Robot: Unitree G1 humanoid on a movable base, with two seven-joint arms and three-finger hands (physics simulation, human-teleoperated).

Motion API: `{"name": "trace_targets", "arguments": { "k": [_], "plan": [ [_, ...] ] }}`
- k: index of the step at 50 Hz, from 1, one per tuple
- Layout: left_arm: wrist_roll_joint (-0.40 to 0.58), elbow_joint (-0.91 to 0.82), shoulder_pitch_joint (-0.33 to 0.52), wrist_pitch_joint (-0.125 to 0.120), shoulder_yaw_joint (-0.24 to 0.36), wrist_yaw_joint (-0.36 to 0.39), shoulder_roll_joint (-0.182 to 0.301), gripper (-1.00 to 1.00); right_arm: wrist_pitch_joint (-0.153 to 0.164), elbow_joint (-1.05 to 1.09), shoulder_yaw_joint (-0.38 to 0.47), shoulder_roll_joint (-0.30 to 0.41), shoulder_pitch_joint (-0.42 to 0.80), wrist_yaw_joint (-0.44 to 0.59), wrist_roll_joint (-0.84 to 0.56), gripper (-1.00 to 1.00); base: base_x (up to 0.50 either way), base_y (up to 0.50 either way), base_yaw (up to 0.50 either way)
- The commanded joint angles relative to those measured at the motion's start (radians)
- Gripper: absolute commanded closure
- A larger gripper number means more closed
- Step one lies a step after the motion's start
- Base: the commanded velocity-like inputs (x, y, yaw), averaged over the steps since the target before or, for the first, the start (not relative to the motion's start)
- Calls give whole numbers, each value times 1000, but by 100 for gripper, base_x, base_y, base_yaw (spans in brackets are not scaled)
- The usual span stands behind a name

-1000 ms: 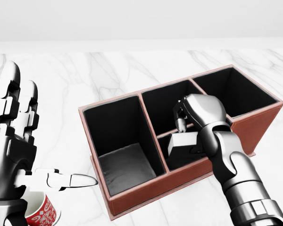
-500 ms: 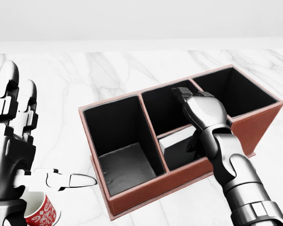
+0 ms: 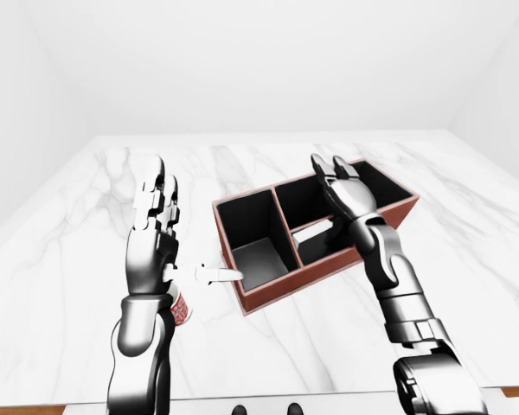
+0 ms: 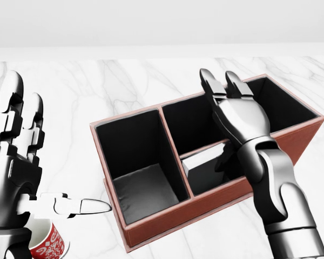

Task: Pick up the book and place it in the back compartment of the caddy.

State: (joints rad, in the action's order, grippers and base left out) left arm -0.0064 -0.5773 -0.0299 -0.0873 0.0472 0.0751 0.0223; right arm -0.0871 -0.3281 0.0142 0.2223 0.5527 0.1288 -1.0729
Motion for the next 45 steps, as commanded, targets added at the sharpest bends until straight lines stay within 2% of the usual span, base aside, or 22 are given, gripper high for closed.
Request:
{"name": "trace_targets", "arguments": {
  "k": [1,6,9,13,14,15,23,27,32,36,45],
  "plan": [
    [1,0,-2,0,-1,0,0,-100,23,353,45,-13,-96,171,61,-100,0,0,0],
    [0,0,-4,0,-2,1,-1,-100,58,480,60,-16,-132,222,94,-100,0,0,0],
    [0,-6,-3,0,-1,1,-1,-100,105,569,76,-23,-148,265,134,-100,0,0,0],
    [-1,-9,-5,0,-1,1,-1,-100,153,650,86,-33,-179,284,185,-100,0,0,0],
    [-1,-9,-5,0,-1,1,-1,-100,155,651,85,-31,-180,283,187,-100,0,0,0],
    [-1,-4,-4,0,-1,2,-1,-100,174,680,94,-39,-185,289,208,-100,0,0,0],
    [-2,-7,-2,0,0,1,0,-100,174,824,125,-40,-234,303,317,-100,0,0,0],
    [-4,-14,-3,0,1,2,0,-100,174,964,153,-53,-255,328,425,-100,0,0,0],
    [-4,-24,-7,0,-2,3,-1,-100,174,1056,185,-36,-263,292,513,-100,0,0,0],
    [-9,-35,-3,0,4,3,0,-100,174,1154,220,-39,-325,290,594,-100,0,0,0],
    [-16,-66,1,0,9,5,1,-100,174,1303,226,-31,-334,304,658,-100,0,0,0]
  ]
}}
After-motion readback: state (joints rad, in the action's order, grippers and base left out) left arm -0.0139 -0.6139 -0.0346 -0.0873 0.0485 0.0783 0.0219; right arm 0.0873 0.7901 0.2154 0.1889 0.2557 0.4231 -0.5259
